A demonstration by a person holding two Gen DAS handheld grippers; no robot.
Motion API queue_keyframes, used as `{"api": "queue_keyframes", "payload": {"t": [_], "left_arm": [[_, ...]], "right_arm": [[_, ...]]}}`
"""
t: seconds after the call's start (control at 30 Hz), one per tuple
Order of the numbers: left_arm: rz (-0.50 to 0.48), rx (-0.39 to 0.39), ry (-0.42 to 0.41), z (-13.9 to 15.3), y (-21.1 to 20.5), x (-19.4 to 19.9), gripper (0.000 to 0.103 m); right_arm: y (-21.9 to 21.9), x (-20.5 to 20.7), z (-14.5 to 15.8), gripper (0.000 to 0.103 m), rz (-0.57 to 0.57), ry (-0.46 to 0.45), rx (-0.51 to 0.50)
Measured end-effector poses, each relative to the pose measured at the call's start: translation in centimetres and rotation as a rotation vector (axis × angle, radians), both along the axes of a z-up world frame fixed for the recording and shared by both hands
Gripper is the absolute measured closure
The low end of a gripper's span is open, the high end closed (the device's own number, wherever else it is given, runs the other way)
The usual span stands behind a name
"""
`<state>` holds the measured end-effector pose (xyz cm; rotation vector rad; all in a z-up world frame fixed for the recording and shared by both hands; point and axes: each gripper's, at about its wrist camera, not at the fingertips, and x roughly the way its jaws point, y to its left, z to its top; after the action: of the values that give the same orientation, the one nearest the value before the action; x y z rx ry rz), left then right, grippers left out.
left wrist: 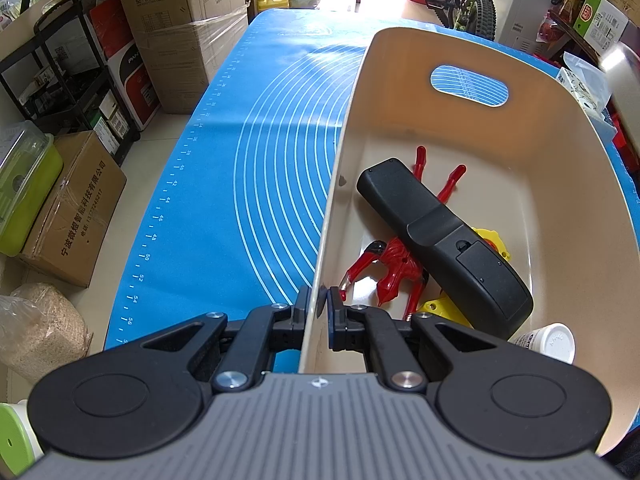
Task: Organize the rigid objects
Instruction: 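Carry the tape roll into the basket and release it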
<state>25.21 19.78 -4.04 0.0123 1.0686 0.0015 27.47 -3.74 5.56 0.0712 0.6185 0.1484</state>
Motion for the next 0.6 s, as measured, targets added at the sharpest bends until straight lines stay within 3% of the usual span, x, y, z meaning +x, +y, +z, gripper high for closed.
{"api": "queue_keyframes", "payload": {"t": [0.3,0.6], "left_arm": [[0.0,0.002,0.0,0.0,0.0,0.0,0.094],[-0.002,0.005,0.0,-0.1,0.0,0.2,0.094]], "right_arm": [[7.1,0.6,-2.6,0.087,0.161,0.077,-0.049],[11.7,0.8,-6.6,0.087,0.314,0.245,-0.188]]}}
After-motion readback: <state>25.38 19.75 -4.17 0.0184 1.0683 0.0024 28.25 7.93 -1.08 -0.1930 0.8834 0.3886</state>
